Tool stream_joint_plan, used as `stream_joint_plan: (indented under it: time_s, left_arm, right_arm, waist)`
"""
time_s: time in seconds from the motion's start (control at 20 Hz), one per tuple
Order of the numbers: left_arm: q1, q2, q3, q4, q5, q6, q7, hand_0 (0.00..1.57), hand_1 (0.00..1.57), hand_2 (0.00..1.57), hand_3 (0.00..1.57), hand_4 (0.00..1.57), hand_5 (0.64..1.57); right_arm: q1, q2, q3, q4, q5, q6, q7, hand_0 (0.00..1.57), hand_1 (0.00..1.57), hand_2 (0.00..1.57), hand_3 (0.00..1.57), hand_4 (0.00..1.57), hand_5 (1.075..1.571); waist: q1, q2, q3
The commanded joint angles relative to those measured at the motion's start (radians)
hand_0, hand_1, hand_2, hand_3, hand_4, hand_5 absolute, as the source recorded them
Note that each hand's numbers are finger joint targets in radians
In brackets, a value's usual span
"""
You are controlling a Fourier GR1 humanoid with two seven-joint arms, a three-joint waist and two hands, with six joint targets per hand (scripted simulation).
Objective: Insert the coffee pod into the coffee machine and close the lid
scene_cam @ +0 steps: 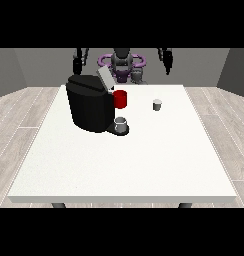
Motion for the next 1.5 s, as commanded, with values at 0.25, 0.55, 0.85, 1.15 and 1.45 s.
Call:
stream_joint_plan:
  time_s: [0.25,0.55,0.85,1.15,1.45]
  left_arm:
    - [0.146,-0.025,-0.032,-0.018,0.058,-0.098,-0.17,0.0,0.0,0.0,0.0,0.28,1.571]
    - [0.107,0.061,-0.027,-0.047,-0.025,-0.122,-0.164,0.0,0.0,0.0,0.0,0.32,1.571]
    - [-0.067,0.154,0.097,0.104,-0.067,-0.094,-0.065,0.0,0.0,0.0,0.0,0.0,1.571]
    - [-0.174,0.198,0.131,0.262,-0.036,-0.179,-0.023,0.0,0.0,0.0,0.0,0.0,1.571]
    - [-0.259,0.198,0.154,0.431,-0.098,-0.134,-0.119,0.0,0.0,0.0,0.0,0.0,1.571]
  right_arm:
    - [0.091,0.001,-0.01,0.021,-0.016,0.03,-0.055,0.0,0.0,0.0,0.0,0.13,1.571]
    - [0.001,0.054,-0.129,0.067,-0.035,-0.114,-0.188,0.0,0.0,0.0,0.0,0.14,1.571]
    - [-0.023,0.061,-0.05,-0.043,-0.01,-0.1,-0.098,0.0,0.0,0.0,0.0,0.18,1.571]
    - [-0.061,0.061,-0.03,-0.042,-0.026,-0.099,-0.073,0.0,0.0,0.0,0.0,0.19,1.571]
    - [-0.093,0.066,-0.051,0.035,-0.04,-0.093,-0.191,0.0,0.0,0.0,0.0,0.26,1.571]
  waist:
    - [0.009,-0.064,-0.0321]
    - [0.027,-0.026,-0.0315]
    - [-0.086,0.012,-0.0321]
    - [-0.108,0.062,-0.0321]
    - [-0.122,0.168,-0.032]
